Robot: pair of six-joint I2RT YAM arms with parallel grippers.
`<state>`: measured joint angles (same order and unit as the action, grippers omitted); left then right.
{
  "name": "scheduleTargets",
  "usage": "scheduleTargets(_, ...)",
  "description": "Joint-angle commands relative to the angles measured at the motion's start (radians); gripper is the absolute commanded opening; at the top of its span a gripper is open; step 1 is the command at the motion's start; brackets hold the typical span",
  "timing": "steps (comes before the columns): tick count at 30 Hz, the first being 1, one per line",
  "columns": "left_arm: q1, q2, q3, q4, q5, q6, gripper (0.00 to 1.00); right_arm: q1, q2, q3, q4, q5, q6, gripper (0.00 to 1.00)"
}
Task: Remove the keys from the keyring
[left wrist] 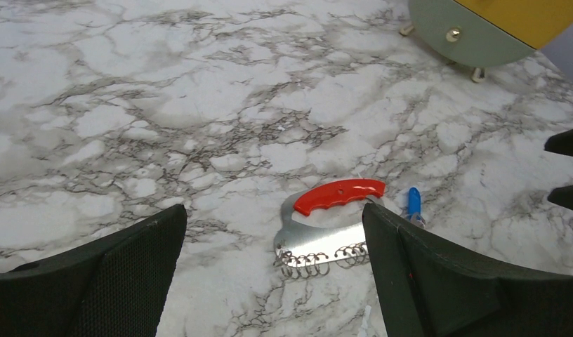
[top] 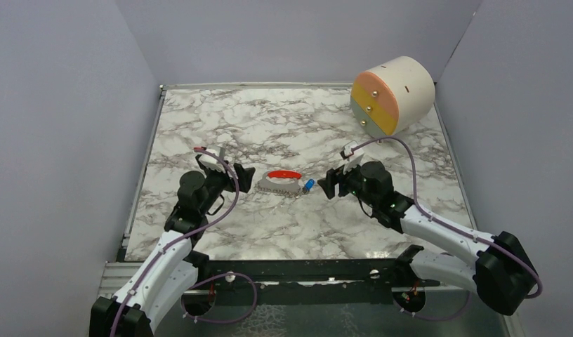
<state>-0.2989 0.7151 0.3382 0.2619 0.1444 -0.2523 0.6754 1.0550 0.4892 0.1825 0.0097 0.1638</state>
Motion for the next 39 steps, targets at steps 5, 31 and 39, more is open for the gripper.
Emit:
scheduleTargets(5, -0.052, 0.012, -0.041, 0.124, 0.082, -0.019, 0.99, 0.007, 0.139, 0.008, 0.091, -0.041, 0.025, 0.55)
scheduleTargets(31, -0.054, 0.051, -0.055, 0.123, 0.063, -0.019, 0.85, 0.013, 0.529, 0.111, 0.286, -0.205, 0.079, 0.48)
scheduleTargets(39, -0.053, 0.019, -0.068, 0.124, 0.064, -0.03, 0.78, 0.02, 0.542, 0.095, 0.291, -0.187, 0.089, 0.46)
